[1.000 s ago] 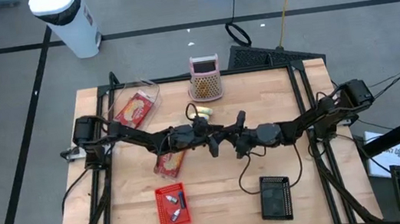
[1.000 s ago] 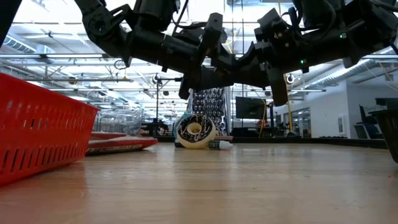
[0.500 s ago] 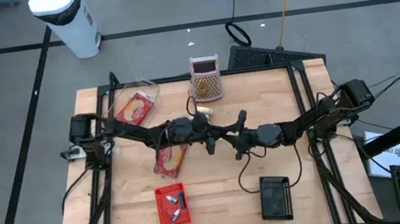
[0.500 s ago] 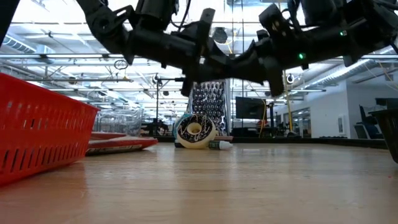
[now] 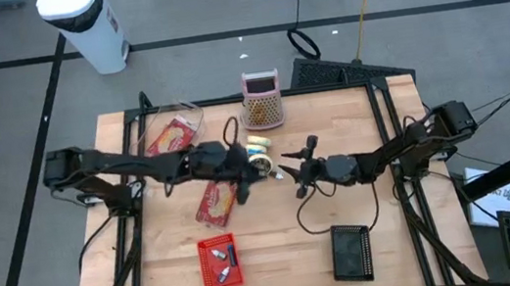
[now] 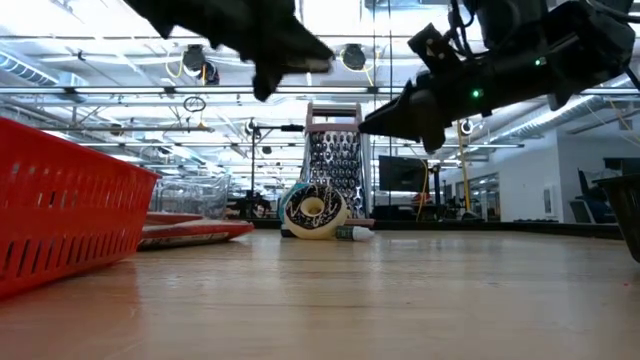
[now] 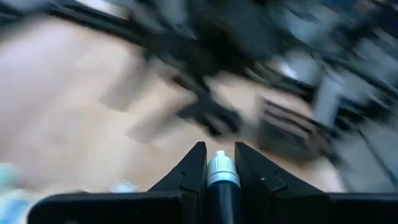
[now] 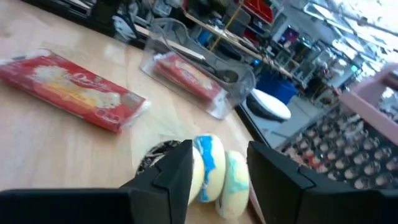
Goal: Pick & Place Food Item
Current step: Put the brown food coloring bottle into the red bin, then put the red popcorn bag into the transparent bin
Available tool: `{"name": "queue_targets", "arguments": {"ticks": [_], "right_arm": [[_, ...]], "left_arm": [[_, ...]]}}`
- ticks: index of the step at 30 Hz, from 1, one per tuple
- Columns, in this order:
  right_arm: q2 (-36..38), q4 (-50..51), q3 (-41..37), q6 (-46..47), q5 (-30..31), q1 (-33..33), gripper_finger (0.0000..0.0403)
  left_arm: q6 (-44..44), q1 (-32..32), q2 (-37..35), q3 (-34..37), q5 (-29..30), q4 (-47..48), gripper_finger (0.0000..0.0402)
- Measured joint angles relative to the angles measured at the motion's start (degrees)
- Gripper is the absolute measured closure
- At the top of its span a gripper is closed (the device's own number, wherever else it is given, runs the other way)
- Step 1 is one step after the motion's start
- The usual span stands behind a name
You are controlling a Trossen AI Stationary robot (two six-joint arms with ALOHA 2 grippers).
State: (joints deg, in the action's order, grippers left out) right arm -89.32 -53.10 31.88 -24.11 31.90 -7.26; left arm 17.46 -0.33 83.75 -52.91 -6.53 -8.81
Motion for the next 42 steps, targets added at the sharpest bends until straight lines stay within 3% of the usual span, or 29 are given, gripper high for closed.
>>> {"name": "queue_targets", "arguments": {"ticks": [3,8,13,20,27,32,37,42], "right_arm": [[0.0,0.7,0.0,1.7,-0.1,0.9,0.0264],[0.0,2.6,0.0,3.8,-0.5,2.0,0.0265],[0.0,2.9,0.0,4.0,-0.5,2.6,0.0265],[0.0,3.3,0.0,4.0,-0.6,2.7,0.0270],[0.0,3.2,0.0,4.0,-0.6,2.7,0.0270],[0.0,3.3,0.0,4.0,-0.6,2.7,0.0272],[0.0,3.6,0.0,4.0,-0.6,2.7,0.0272],[0.0,3.6,0.0,4.0,-0.6,2.7,0.0273]], "left_arm": [[0.0,4.0,-1.9,0.0,-7.1,8.1,0.0330],[5.7,13.3,-2.1,0.1,-11.5,21.7,0.0328],[12.0,22.3,-1.0,0.1,-11.3,27.2,0.0341],[16.5,30.9,0.2,0.1,-8.2,29.3,0.0306],[22.9,31.1,1.5,0.9,-3.1,31.6,0.0304],[22.2,29.3,1.4,0.9,-2.4,34.0,0.0288],[19.0,25.1,0.9,0.9,-0.3,33.8,0.0278],[19.3,18.4,1.0,0.9,7.2,33.7,0.0278]]}}
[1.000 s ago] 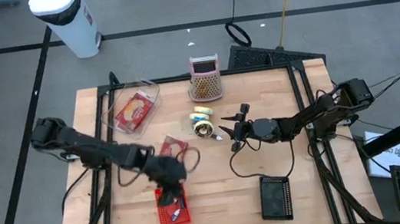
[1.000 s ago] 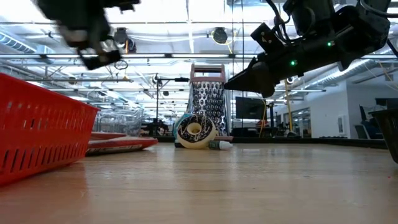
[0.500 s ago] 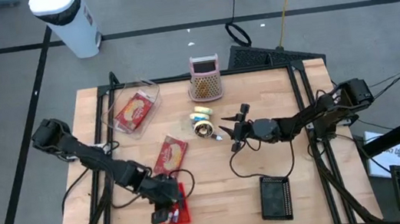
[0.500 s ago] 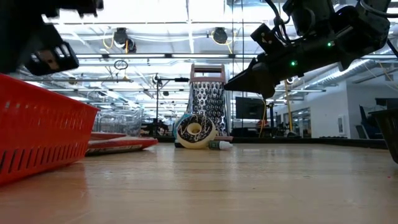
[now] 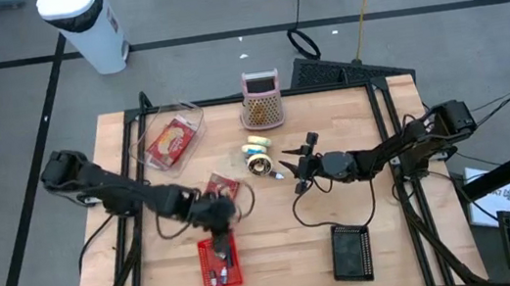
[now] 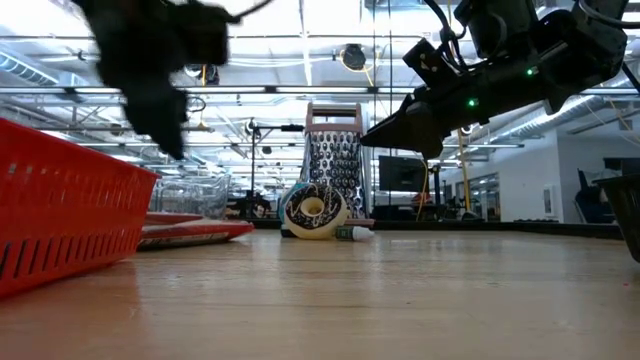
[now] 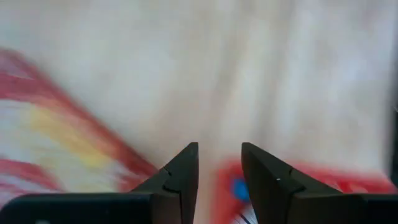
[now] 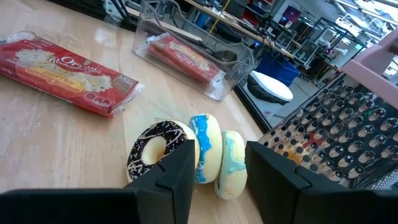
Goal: Pick & Place Food Item
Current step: Put the red popcorn bag into the transparent bin
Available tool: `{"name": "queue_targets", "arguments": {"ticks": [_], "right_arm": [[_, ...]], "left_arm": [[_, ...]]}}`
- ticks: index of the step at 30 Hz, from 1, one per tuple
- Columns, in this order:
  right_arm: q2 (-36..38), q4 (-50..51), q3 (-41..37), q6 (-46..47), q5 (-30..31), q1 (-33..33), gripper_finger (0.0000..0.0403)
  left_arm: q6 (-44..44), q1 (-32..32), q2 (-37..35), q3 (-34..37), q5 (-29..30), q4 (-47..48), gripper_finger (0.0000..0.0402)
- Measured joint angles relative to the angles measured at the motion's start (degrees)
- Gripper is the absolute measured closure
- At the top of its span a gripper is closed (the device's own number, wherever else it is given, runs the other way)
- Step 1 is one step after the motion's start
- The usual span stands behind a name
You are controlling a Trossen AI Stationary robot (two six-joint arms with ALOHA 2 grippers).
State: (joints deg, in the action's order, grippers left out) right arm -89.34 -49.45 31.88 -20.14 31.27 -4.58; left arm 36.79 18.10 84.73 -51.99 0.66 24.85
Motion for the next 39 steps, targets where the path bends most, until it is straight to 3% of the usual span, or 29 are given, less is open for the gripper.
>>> {"name": "queue_targets", "arguments": {"ticks": [4,9,19,24,32,39], "right_arm": [[0.0,0.0,0.0,0.0,0.0,0.0,0.0273],[0.0,0.1,0.0,1.5,0.0,0.0,0.0272],[0.0,0.9,0.0,1.3,0.0,0.0,0.0273],[0.0,1.5,0.0,1.2,0.0,0.1,0.0273],[0.0,1.6,0.0,1.0,0.0,0.1,0.0273],[0.0,1.7,0.0,1.0,0.0,0.1,0.0273]], "left_arm": [[6.7,-6.5,0.0,0.0,6.7,1.4,0.0277],[11.8,-12.8,0.0,0.0,9.1,6.4,0.0265],[10.9,-16.8,6.0,0.0,11.8,-1.5,0.0133],[11.6,-18.0,11.2,0.0,10.7,-0.7,0.0103],[11.5,-18.5,15.5,-0.3,10.5,-0.9,0.0119],[11.8,-18.5,15.9,-0.2,9.9,-1.0,0.0181]]}}
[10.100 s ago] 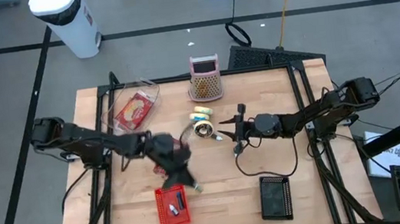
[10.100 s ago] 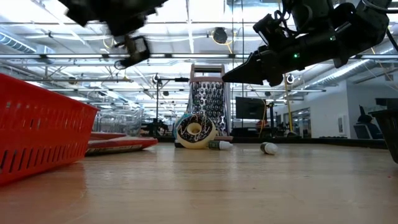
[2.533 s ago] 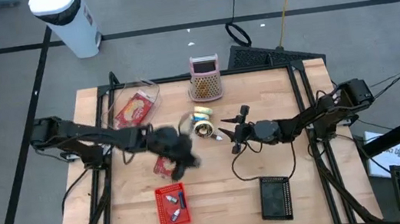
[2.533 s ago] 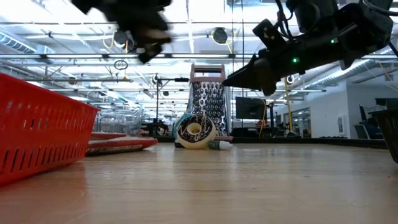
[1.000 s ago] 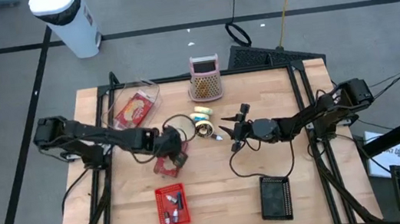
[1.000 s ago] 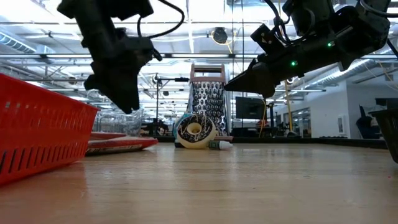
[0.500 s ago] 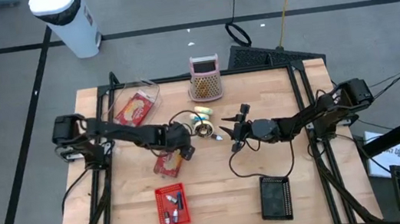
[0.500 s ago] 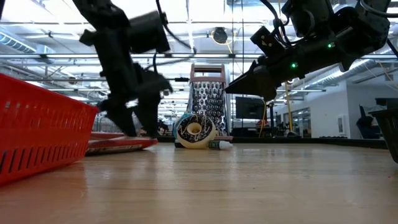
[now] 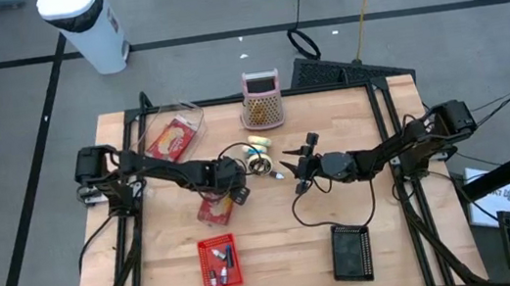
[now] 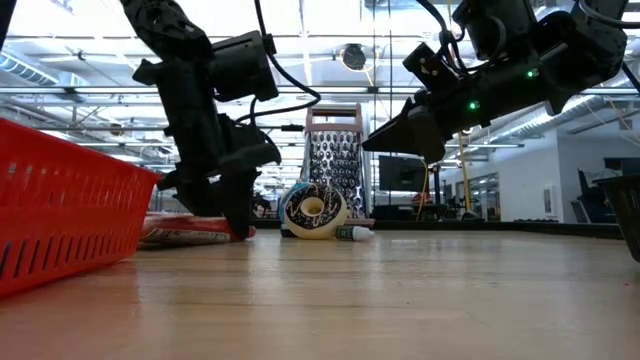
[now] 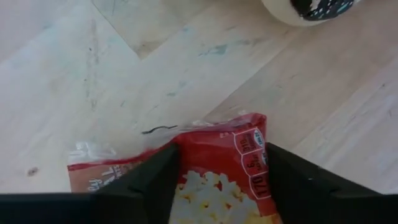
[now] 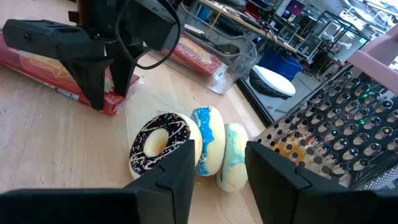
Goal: Pick & Place Food Item
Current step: Put the red popcorn bag into the transparent bin
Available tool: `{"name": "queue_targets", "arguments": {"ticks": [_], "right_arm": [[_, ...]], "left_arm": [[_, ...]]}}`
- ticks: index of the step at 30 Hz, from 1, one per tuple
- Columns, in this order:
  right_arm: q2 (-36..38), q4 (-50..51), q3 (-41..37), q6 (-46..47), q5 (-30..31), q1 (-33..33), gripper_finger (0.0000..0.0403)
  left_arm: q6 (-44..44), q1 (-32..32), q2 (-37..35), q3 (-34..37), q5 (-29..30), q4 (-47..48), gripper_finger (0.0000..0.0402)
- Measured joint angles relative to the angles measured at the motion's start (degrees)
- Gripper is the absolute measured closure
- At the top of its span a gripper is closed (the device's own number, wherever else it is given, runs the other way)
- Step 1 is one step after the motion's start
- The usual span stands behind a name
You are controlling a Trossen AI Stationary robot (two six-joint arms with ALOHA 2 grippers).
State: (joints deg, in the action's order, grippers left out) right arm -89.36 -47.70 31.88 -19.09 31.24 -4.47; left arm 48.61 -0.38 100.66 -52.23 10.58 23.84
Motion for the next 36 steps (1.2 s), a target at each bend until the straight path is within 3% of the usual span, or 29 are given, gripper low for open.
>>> {"name": "queue_targets", "arguments": {"ticks": [8,15,22,36], "right_arm": [[0.0,0.0,0.0,0.0,0.0,0.0,0.0273],[0.0,0.0,0.0,0.3,0.0,0.0,0.0273],[0.0,0.7,0.0,0.4,0.0,0.0,0.0273],[0.0,0.9,0.0,0.4,0.1,0.1,0.0273]], "left_arm": [[-1.0,-1.8,0.0,0.0,-7.0,-0.4,0.0293],[-4.6,-1.7,-2.4,0.3,-4.9,0.0,0.0390],[-7.0,-1.4,-12.3,0.4,2.7,3.1,0.0398],[-8.1,-2.9,-33.1,0.3,12.3,15.6,0.0400]]}}
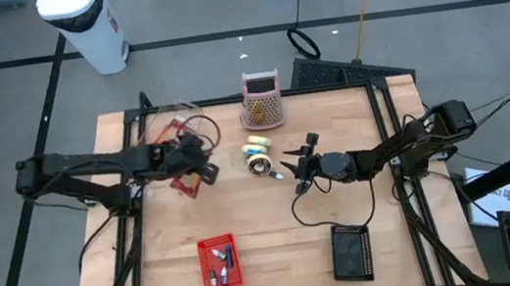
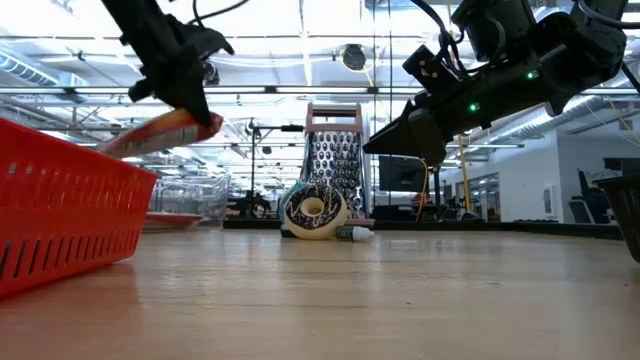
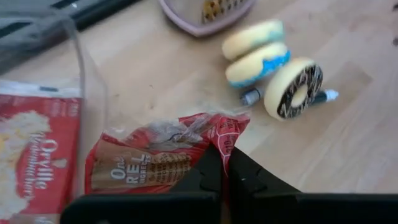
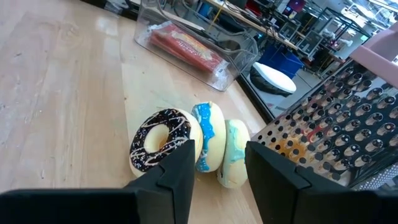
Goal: Pick & Place Food Item
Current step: Put the red popcorn bag into the transparent bin
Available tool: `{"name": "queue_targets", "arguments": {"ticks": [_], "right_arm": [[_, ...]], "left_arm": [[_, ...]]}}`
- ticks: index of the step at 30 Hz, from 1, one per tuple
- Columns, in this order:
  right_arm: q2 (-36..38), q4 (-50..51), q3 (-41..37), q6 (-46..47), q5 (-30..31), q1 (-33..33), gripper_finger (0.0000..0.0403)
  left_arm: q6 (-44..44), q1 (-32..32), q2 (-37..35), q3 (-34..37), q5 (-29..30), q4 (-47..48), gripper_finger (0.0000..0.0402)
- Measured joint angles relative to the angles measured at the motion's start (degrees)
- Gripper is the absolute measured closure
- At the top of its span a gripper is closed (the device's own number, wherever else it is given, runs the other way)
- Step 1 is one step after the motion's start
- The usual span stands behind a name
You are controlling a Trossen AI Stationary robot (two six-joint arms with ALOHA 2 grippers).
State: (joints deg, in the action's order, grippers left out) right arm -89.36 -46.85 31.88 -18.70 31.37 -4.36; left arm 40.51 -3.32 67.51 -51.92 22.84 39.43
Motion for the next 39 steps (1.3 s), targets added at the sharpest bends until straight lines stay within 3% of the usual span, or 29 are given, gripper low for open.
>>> {"name": "queue_targets", "arguments": {"ticks": [7,14,19,23,34,39], "right_arm": [[0.0,0.0,0.0,0.2,0.0,0.3,0.0273],[0.0,0.0,0.0,0.2,0.0,0.4,0.0273],[0.0,0.5,0.0,0.1,0.0,0.4,0.0273],[0.0,0.5,0.0,0.1,-0.1,0.4,0.0273],[0.0,0.5,0.0,0.1,-0.1,0.4,0.0273],[0.0,0.5,0.0,0.1,-0.1,0.5,0.0273]], "left_arm": [[-2.7,-2.1,-6.4,-0.1,1.1,0.2,0.0401],[-14.4,-0.5,-8.1,-0.1,1.0,-12.1,0.0401],[-24.9,1.9,-7.2,-0.1,-7.5,-21.7,0.0401],[-28.5,3.6,-6.6,-0.1,-15.3,-29.5,0.0401],[-25.3,9.5,-6.7,-0.1,-34.2,-54.7,0.0401],[-21.3,14.5,-6.7,-0.1,-38.4,-64.0,0.0401]]}}
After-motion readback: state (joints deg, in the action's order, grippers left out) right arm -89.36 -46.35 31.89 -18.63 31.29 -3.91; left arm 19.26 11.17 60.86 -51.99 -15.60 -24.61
